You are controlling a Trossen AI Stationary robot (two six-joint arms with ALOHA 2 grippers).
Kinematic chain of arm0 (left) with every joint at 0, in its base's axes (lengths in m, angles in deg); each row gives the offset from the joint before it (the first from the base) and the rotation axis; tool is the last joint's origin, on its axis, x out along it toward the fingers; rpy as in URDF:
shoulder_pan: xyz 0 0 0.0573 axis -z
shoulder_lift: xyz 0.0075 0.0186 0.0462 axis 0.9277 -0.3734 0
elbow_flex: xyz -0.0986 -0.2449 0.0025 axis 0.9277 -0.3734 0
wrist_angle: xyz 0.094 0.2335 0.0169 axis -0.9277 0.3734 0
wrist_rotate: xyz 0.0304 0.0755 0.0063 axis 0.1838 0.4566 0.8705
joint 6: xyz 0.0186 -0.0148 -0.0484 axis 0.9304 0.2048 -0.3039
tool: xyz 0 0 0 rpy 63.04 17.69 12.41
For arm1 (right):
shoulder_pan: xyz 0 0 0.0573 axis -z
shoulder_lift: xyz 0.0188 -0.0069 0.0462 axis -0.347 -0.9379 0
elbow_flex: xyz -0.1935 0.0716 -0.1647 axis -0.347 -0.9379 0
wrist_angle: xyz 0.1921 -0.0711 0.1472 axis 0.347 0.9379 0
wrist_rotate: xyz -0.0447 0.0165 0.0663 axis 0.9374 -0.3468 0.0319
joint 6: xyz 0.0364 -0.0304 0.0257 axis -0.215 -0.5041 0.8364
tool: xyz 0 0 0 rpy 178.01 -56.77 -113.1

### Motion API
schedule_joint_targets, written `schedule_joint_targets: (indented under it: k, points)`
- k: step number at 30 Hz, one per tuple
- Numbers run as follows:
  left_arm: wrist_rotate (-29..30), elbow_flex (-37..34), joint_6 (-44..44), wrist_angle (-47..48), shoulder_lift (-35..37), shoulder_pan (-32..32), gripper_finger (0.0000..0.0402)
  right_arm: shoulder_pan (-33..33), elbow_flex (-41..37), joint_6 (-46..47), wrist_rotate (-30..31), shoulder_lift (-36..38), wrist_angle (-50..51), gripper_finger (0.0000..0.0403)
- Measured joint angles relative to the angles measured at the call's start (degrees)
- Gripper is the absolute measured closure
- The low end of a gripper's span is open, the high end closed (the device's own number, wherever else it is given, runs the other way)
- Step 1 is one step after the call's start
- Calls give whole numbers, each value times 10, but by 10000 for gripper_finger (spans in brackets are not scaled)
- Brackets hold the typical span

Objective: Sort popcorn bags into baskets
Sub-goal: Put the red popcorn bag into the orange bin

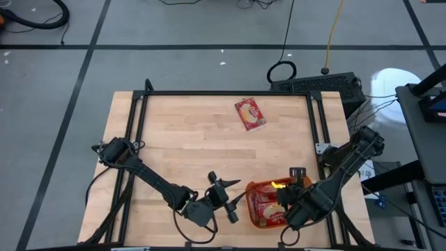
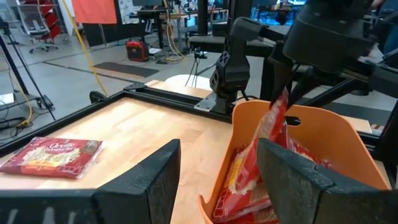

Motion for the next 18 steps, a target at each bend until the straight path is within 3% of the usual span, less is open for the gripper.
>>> schedule_joint_targets:
  k: [10, 18]
  points:
    - [-19, 0, -11, 2, 0, -2, 188, 4, 0, -38, -14, -21, -23, 386]
    - [-30, 0, -15, 2, 0, -7, 188, 4, 0, -42, -53, -22, -64, 323]
